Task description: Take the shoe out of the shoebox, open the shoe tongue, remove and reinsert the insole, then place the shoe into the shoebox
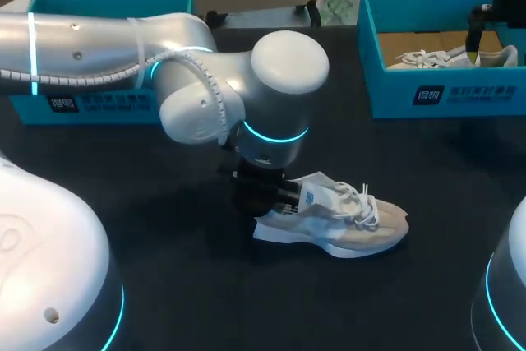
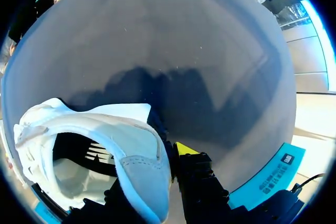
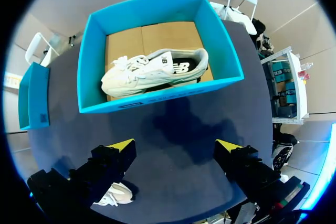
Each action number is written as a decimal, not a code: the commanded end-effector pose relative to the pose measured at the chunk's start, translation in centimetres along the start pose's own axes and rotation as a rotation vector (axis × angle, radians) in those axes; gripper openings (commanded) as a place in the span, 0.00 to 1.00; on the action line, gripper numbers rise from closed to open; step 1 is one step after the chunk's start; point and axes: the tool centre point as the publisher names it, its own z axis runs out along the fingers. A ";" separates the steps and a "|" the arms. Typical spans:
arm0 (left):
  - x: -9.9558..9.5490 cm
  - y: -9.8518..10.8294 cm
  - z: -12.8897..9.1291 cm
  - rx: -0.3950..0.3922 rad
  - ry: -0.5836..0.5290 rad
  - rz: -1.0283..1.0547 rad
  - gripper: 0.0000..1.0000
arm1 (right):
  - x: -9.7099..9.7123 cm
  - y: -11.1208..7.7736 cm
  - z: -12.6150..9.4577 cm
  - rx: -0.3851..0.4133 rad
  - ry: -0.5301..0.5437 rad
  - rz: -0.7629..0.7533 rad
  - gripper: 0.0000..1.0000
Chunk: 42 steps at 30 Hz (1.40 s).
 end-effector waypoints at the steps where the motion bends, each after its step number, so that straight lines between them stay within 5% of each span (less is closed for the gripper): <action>1: 0.3 -0.2 0.2 -0.009 -0.016 0.014 0.35 | 0.0 -0.1 0.0 -0.002 0.001 0.001 1.00; 3: 0.2 -0.2 0.0 -0.011 -0.022 0.021 0.44 | 0.0 -0.1 0.0 -0.002 0.001 0.001 1.00; 6: 0.3 -0.2 -0.7 -0.020 -0.041 0.026 0.99 | 0.0 -0.1 0.0 -0.002 0.001 0.001 1.00; 24: 5.3 -1.1 -12.1 0.153 -0.390 -0.231 1.00 | 0.0 -0.1 0.0 -0.002 0.001 0.001 1.00; 30: 7.6 -2.1 -13.3 0.373 -0.439 -0.423 1.00 | 0.0 -0.1 0.0 -0.002 0.001 0.001 1.00; 42: 7.6 -2.1 -13.3 0.373 -0.439 -0.423 1.00 | 0.0 -0.1 0.0 -0.002 0.001 0.001 1.00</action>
